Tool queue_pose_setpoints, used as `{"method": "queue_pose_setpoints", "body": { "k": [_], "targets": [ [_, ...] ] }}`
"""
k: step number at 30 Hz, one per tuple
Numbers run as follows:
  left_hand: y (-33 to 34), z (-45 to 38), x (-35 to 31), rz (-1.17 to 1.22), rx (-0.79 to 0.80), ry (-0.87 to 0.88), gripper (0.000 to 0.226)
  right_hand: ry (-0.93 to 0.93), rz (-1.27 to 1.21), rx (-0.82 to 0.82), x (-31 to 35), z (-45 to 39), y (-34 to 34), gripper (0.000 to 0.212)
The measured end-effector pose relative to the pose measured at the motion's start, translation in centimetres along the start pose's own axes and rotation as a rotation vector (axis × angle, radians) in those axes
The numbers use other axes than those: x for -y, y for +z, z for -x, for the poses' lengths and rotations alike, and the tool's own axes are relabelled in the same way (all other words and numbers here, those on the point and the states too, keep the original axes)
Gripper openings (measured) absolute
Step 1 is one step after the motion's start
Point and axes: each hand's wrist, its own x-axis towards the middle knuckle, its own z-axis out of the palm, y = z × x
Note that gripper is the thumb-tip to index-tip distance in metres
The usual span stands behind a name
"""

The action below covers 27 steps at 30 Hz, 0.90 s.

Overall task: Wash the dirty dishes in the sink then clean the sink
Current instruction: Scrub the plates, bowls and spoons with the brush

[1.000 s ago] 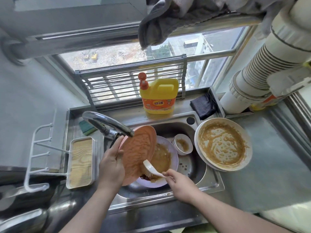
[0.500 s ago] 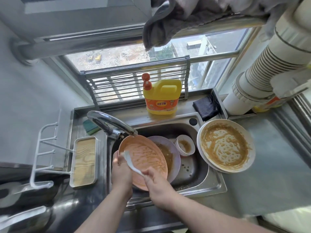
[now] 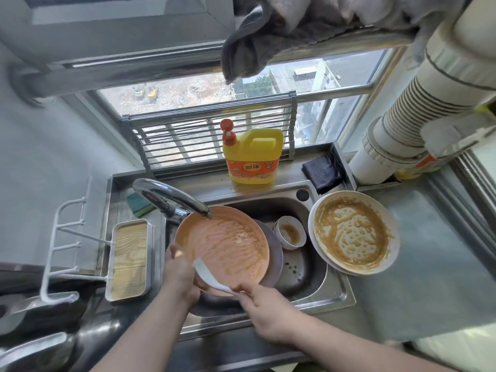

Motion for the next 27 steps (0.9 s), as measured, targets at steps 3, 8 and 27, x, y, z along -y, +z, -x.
{"method": "queue_pose_setpoints", "body": {
  "k": [3, 8, 27],
  "targets": [
    [-1.1, -0.7, -0.7, -0.048, 0.035, 0.018, 0.039, 0.022, 0.347, 0.055, -3.2, 1.8, -4.5, 0.021],
    [-1.9, -0.4, -0.7, -0.085, 0.050, 0.005, 0.025, 0.157, 0.671, -0.063, -5.4, -1.0, -9.7, 0.021],
    [1.2, 2.1, 0.1, -0.069, -0.052, 0.033, 0.036, 0.133, 0.154, -0.047, -1.7, 0.7, 0.4, 0.020]
  ]
}}
